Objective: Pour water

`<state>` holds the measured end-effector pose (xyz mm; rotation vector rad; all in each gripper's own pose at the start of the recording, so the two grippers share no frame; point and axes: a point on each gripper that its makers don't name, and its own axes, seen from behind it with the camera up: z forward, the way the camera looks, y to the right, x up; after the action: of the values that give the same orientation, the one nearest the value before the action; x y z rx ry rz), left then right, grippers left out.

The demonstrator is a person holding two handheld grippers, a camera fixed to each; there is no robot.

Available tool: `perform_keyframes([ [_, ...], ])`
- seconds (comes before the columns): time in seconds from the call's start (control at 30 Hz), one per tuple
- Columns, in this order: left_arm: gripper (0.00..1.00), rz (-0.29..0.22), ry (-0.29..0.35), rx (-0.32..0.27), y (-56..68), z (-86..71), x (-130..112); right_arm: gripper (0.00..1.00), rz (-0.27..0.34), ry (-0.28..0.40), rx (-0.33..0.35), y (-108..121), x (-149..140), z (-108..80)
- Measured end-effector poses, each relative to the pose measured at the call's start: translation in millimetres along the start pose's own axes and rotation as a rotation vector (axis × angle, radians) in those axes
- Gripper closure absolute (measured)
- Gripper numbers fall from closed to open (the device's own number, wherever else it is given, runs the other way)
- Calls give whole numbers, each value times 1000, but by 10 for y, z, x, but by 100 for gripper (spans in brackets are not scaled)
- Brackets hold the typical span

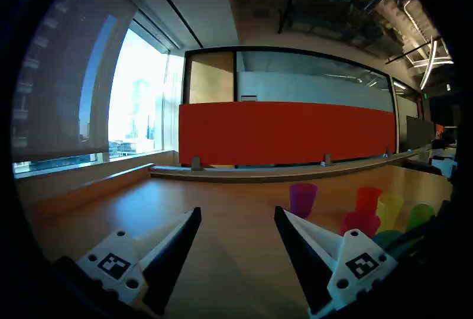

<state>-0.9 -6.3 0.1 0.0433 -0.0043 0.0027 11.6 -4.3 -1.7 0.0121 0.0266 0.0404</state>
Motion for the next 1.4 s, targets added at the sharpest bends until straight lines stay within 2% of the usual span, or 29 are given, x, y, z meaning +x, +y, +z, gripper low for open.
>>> perform_keyframes([
  [0.3, 8, 0, 0, 0, 2, 0, 2, 2, -20, -28, -16, 6, -73, 16],
  [1.4, 8, 0, 0, 0, 7, 6, 1, 1, -17, -33, -17, -7, -57, 13],
])
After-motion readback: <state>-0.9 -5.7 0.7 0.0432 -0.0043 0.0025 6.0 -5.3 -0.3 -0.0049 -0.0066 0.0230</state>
